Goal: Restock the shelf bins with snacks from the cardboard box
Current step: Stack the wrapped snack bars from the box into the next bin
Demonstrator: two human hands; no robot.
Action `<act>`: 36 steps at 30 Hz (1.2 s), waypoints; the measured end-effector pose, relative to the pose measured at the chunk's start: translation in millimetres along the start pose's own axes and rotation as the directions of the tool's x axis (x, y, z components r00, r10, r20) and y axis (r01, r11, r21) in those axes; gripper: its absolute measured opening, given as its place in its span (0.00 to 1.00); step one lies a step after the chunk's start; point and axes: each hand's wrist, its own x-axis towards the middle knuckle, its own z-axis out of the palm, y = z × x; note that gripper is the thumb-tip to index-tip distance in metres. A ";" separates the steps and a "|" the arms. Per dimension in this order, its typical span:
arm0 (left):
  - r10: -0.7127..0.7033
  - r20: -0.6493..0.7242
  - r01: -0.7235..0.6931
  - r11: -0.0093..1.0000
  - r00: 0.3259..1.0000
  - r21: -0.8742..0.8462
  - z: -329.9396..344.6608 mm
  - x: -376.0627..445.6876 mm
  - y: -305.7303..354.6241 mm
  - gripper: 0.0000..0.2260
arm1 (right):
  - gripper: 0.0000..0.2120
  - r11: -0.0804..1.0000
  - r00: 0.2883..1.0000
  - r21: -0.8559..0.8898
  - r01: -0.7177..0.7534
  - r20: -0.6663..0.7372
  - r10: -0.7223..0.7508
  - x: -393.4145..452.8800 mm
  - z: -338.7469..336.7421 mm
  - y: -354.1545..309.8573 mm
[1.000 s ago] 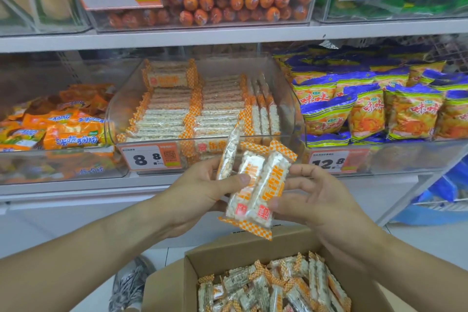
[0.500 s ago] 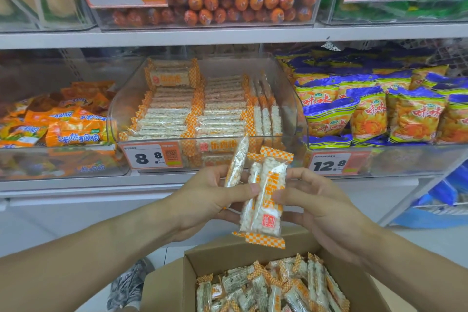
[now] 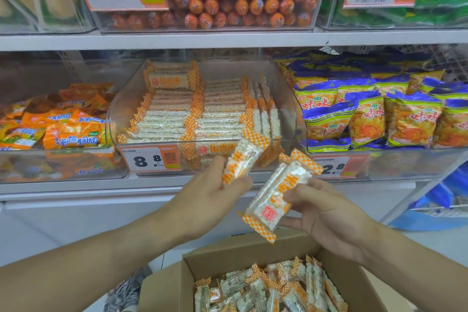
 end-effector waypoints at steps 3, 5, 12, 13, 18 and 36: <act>0.014 0.108 0.000 0.992 0.994 -0.124 -0.7 0.0 -4.3 0.07 | 0.20 0.999 0.999 0.035 0.023 0.040 -0.025 0.9 -3.0 -0.6; 0.058 0.131 -0.036 0.986 0.990 -0.165 -1.2 -0.7 -5.5 0.05 | 0.27 0.999 0.998 0.028 0.025 0.062 -0.026 1.5 -4.4 -0.7; 0.042 0.151 0.005 0.956 0.988 -0.293 -6.2 -3.4 -4.3 0.13 | 0.43 0.996 0.983 -0.053 0.074 0.173 -0.064 -0.5 -3.6 -2.7; 0.027 0.174 0.024 0.959 0.984 -0.283 -6.6 -4.2 -2.6 0.16 | 0.43 0.995 0.983 -0.050 0.088 0.165 -0.078 -0.2 -3.5 -2.1; 0.056 0.311 0.037 0.957 0.949 -0.286 -7.5 -8.9 0.4 0.25 | 0.39 0.990 0.984 -0.032 0.141 0.117 -0.136 0.0 3.7 3.4; 0.191 0.357 -0.342 0.837 0.914 0.427 -53.0 -11.3 -8.0 0.39 | 0.25 0.414 0.847 -0.747 0.519 0.387 -0.364 -0.3 12.7 5.0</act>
